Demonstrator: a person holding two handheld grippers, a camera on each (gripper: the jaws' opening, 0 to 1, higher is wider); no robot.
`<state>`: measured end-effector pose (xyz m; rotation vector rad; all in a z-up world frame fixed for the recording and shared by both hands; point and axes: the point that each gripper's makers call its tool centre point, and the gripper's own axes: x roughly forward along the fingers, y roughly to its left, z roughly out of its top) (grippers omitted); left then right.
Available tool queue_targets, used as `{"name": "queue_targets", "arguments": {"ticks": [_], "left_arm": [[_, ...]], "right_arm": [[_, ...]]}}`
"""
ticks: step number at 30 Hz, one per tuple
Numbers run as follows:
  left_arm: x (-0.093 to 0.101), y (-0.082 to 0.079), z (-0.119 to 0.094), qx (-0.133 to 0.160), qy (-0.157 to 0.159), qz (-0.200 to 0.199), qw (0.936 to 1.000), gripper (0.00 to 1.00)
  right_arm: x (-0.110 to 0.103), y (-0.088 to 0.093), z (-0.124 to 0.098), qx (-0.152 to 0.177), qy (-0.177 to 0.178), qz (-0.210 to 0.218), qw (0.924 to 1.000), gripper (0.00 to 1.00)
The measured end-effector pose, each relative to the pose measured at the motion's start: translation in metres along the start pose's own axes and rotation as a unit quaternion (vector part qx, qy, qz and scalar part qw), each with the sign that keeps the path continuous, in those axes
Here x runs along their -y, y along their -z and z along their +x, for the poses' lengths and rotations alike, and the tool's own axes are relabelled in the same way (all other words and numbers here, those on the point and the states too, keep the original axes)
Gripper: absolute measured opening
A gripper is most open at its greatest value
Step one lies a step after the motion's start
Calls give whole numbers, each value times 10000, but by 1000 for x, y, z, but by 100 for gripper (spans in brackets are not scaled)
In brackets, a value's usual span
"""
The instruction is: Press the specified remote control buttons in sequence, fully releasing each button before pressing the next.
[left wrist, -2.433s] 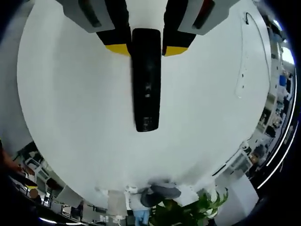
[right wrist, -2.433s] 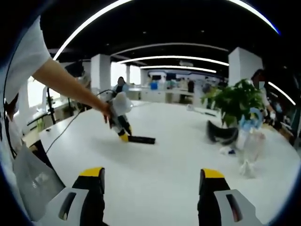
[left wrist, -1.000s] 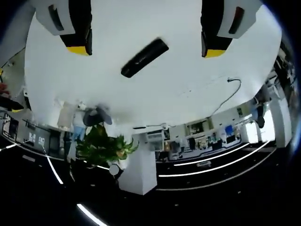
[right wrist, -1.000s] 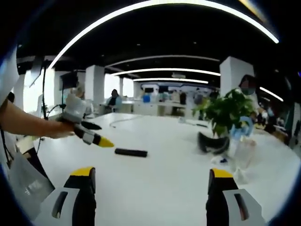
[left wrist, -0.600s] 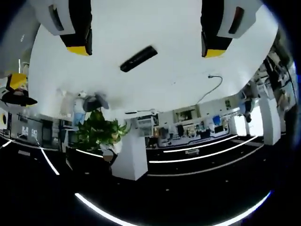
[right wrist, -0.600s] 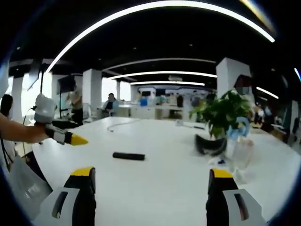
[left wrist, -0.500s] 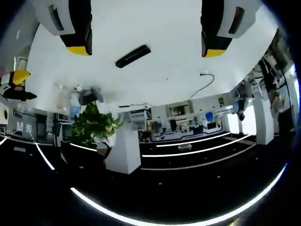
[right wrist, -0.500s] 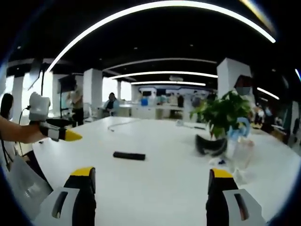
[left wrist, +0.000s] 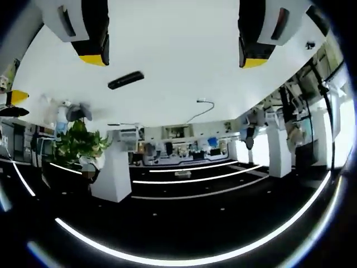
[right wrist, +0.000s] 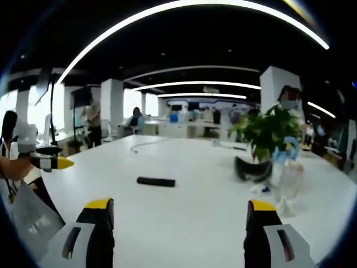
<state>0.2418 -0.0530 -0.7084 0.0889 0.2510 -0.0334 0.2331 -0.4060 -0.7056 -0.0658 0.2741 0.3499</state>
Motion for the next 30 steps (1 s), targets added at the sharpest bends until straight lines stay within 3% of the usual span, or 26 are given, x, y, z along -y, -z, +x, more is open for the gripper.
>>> {"name": "queue_targets", "arguments": {"ticks": [3,4,5,7,8,12,17,19,23,27,30], "left_arm": [[-7,-1,1,227,-339,-133,9991,100],[-5,0,3,208,-298,-147,9992,100],[-4,-2,3,164,-291,-76,9994,100],[-5,-11,1,453,-324,256,9981,98],[-4,-9,2,441,-278,286,9982,98],[7,9,7,-46,55,184,9998,100],[18,7,6,-33,147,520,9985,100],[21,10,6,-168,175,646,9976,100],[23,9,5,-168,225,620,9977,100],[14,13,4,-295,71,372,9988,100],[6,9,2,-145,-33,224,9996,99]], "right_arm": [[1,3,1,-63,6,37,10000,97],[2,4,1,-85,2,82,9999,97],[2,4,1,-92,0,104,9999,96],[4,6,1,-121,13,187,9998,96],[5,6,1,-136,25,216,9997,95],[6,7,1,-163,52,260,9995,94],[7,7,0,-134,63,295,9995,93],[6,7,0,-147,47,278,9995,93],[3,8,1,-167,-10,207,9996,92],[0,9,1,-206,-67,166,9996,92],[-1,9,2,-216,-99,173,9996,91]]}}
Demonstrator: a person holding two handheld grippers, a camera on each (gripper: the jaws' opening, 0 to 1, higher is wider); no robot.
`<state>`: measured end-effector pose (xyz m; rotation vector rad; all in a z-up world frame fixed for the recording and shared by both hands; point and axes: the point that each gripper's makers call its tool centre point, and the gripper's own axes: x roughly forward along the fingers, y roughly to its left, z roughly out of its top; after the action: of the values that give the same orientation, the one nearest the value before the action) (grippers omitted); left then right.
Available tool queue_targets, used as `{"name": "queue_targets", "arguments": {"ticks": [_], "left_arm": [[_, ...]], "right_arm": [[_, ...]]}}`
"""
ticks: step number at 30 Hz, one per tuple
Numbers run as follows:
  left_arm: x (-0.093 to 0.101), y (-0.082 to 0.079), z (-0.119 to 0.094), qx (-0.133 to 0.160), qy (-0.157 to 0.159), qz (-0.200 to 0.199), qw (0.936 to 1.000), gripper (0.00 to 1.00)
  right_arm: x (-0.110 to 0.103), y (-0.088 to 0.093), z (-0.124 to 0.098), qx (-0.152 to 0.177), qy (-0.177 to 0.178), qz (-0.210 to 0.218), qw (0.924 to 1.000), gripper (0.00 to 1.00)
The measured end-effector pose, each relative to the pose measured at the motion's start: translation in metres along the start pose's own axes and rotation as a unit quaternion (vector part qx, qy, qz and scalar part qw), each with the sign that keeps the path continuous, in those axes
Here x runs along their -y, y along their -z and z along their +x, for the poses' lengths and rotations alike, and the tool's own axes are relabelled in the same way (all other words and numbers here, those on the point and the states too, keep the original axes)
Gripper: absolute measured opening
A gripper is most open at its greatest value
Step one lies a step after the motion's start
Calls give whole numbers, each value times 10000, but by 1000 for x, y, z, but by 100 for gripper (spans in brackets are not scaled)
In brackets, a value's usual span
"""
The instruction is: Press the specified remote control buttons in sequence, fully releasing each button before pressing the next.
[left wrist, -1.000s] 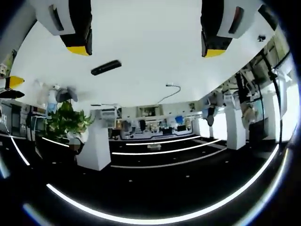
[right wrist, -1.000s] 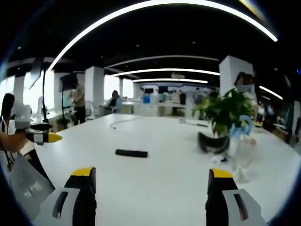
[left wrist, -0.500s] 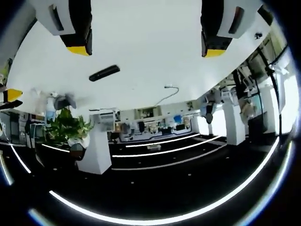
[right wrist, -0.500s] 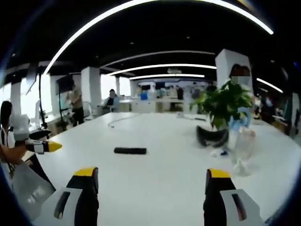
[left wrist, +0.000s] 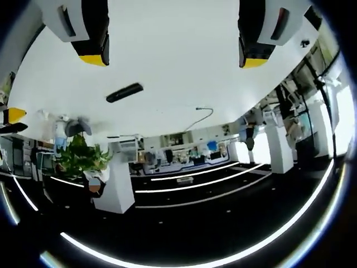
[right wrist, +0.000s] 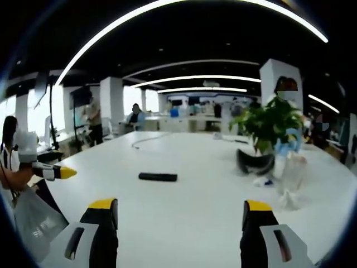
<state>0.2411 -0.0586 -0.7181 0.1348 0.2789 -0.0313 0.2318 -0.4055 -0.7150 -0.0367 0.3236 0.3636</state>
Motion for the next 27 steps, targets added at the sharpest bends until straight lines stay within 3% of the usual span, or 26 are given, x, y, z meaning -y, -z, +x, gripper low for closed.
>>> {"name": "queue_targets", "arguments": {"ticks": [3,6,11,16,27], "left_arm": [[-4,-7,-3,189,-84,-61,9998,94],[-3,-2,-1,46,-78,-131,9999,98],[6,-3,-1,78,147,-188,9997,94],[11,0,0,-20,214,-58,9998,95],[9,4,-2,-185,117,-197,9996,97]], "right_arm": [[-2,1,0,-40,-40,-12,10000,91],[-3,1,1,-42,-56,-33,10000,91],[-2,2,0,-63,-52,3,10000,91],[0,0,-1,5,-33,43,10000,91],[-2,2,1,-69,-77,13,9999,90]]}}
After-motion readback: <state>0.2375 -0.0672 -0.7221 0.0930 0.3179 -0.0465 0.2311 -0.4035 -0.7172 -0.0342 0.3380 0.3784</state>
